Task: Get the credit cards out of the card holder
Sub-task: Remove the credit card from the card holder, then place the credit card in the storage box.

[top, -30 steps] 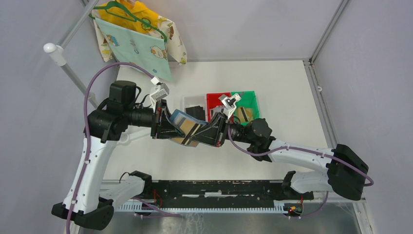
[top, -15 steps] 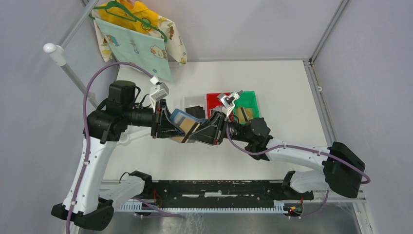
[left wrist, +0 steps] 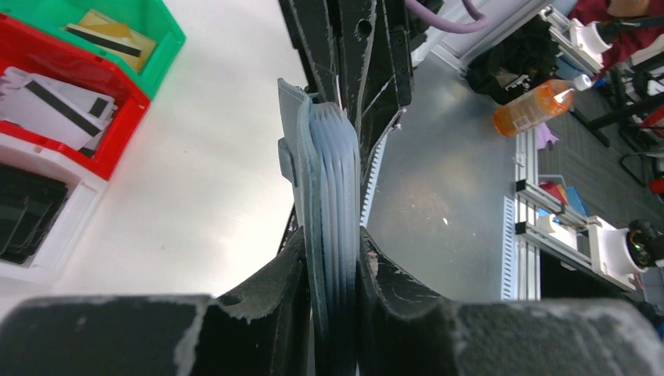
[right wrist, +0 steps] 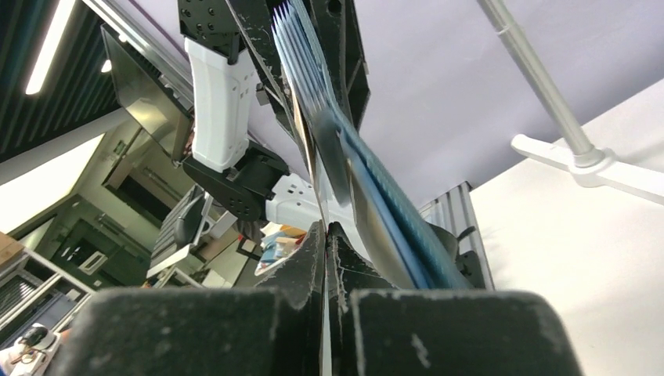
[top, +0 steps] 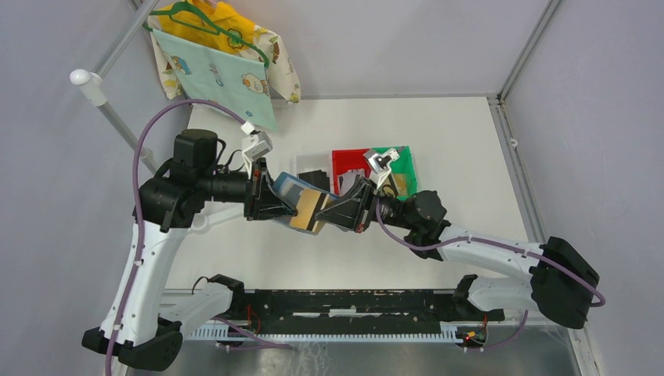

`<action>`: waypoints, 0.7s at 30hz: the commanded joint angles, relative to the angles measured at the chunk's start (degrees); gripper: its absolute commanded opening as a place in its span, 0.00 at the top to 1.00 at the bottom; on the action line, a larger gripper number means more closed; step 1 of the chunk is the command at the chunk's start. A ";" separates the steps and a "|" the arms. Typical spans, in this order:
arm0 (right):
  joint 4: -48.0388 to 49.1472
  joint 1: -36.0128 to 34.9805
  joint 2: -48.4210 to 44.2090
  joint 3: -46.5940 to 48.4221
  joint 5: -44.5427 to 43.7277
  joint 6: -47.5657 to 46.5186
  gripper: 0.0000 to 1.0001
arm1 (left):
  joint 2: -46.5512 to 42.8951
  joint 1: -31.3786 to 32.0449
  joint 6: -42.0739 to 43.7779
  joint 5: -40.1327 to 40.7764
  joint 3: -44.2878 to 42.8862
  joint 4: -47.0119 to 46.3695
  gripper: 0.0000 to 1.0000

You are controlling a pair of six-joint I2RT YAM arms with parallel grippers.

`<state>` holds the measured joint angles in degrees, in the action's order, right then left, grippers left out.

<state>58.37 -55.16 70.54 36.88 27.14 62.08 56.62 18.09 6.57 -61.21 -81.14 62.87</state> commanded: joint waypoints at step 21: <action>-74.78 27.47 -14.15 11.90 -18.64 -41.83 1.00 | 0.84 0.32 -2.79 24.80 -3.65 -5.80 0.94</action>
<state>-1.19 -29.63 53.60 42.33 19.59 31.97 56.97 18.24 5.13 -39.16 -82.94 60.77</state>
